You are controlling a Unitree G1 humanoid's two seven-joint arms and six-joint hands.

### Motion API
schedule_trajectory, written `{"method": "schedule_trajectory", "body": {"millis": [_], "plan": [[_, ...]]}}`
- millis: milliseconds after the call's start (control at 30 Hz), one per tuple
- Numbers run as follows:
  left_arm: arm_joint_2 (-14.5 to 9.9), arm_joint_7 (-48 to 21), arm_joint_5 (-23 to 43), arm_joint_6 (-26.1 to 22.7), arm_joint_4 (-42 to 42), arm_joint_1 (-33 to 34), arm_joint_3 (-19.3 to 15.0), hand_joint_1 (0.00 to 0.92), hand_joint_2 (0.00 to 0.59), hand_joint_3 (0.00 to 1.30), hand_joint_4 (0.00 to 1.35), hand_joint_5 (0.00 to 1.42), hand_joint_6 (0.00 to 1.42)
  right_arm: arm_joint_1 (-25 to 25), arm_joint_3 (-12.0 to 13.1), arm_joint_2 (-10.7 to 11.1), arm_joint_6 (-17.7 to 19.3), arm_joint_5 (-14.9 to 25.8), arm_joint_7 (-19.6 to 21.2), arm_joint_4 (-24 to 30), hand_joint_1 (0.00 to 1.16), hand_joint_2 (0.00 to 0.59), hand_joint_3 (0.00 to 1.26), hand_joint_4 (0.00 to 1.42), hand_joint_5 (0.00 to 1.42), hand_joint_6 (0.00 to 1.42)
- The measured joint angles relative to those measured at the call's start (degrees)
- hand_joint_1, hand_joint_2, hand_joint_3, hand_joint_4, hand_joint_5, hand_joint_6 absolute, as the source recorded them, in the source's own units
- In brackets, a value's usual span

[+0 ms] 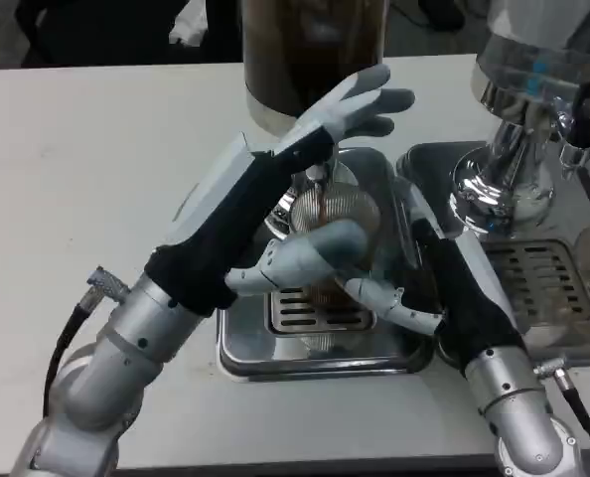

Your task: Grasp the cup under the faucet to collect the drink, then remove the cup.

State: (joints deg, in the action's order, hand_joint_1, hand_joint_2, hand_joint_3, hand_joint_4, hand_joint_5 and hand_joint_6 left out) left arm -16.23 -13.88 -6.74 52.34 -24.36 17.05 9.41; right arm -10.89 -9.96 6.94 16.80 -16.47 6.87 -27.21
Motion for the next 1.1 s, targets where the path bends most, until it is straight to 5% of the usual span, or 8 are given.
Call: {"method": "schedule_trajectory", "body": {"millis": [867,1100], "plan": [[0.0,0.1,-0.2,-0.7,1.2,-0.8,-0.4,0.000,0.116,0.21,0.04,0.22,0.11,0.1,0.3,-1.9,-4.3,0.6,-4.1,2.9,0.67,0.212,0.00,0.00,0.00,0.00],[0.0,1.6,-0.9,-1.1,2.5,-1.8,-1.8,0.000,0.122,0.14,0.00,0.11,0.01,-0.5,0.2,-2.1,-4.5,0.6,-4.6,2.6,0.67,0.210,0.00,0.00,0.00,0.00]]}}
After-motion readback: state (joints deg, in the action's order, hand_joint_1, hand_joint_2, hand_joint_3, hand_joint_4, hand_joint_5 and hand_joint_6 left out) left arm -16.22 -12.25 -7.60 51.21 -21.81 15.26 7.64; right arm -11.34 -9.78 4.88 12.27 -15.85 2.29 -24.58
